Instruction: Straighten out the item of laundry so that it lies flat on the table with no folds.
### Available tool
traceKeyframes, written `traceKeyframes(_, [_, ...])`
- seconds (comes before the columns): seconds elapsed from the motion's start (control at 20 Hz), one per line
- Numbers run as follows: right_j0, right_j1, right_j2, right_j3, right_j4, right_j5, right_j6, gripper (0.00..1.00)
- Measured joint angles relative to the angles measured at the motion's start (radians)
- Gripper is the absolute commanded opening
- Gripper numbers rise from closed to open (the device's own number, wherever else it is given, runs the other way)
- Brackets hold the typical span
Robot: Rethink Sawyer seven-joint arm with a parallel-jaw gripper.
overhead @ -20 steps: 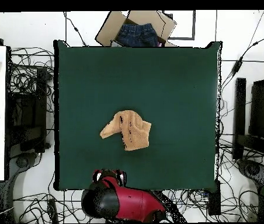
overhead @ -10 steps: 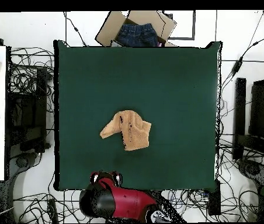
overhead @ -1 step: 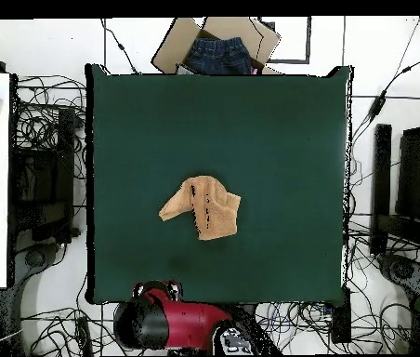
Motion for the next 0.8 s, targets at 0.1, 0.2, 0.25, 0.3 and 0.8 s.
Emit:
traceKeyframes(0.1, [0.013, 0.008, 0.000, -0.006, 0.007, 0.000, 0.000, 1.00])
traceKeyframes(0.2, [0.020, 0.018, 0.000, -0.020, 0.018, 0.000, 0.000, 1.00])
traceKeyframes(0.25, [0.019, 0.022, 0.000, -0.027, 0.022, 0.000, 0.000, 1.00])
traceKeyframes(0.3, [0.019, 0.024, 0.000, -0.029, 0.024, 0.001, 0.000, 1.00])
traceKeyframes(0.8, [0.018, 0.051, 0.000, -0.085, 0.055, 0.044, 0.000, 1.00])
